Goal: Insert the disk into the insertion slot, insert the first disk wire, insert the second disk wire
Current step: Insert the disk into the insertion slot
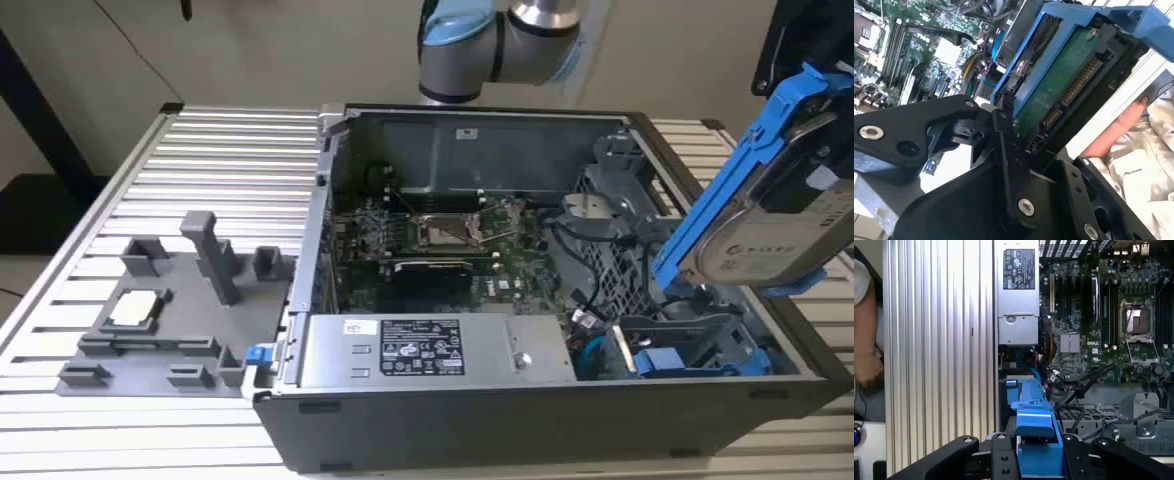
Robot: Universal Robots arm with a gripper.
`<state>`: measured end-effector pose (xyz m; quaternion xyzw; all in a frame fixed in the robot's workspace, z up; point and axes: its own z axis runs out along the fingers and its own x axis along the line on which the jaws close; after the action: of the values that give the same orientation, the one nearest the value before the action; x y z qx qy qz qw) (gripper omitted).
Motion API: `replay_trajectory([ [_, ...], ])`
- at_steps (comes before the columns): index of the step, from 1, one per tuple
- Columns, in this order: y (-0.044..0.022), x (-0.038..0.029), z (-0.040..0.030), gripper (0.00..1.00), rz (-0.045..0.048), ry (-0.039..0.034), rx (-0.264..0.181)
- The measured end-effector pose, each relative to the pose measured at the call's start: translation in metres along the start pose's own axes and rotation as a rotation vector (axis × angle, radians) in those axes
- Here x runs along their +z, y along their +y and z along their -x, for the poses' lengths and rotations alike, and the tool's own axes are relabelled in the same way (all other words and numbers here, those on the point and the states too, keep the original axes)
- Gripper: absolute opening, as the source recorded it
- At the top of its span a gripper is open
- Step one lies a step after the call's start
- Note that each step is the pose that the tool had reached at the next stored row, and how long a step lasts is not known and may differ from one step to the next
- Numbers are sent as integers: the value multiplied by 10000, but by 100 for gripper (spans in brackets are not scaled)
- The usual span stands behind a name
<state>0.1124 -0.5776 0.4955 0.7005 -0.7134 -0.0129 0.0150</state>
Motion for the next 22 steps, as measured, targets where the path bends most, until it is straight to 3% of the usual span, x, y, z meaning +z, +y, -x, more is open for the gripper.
replay_trajectory([
  [14,-1,24,0,33,0,1,0],
  [19,-3,77,1,33,1,-83,-3],
  [22,-4,103,-1,33,12,-91,-3],
])
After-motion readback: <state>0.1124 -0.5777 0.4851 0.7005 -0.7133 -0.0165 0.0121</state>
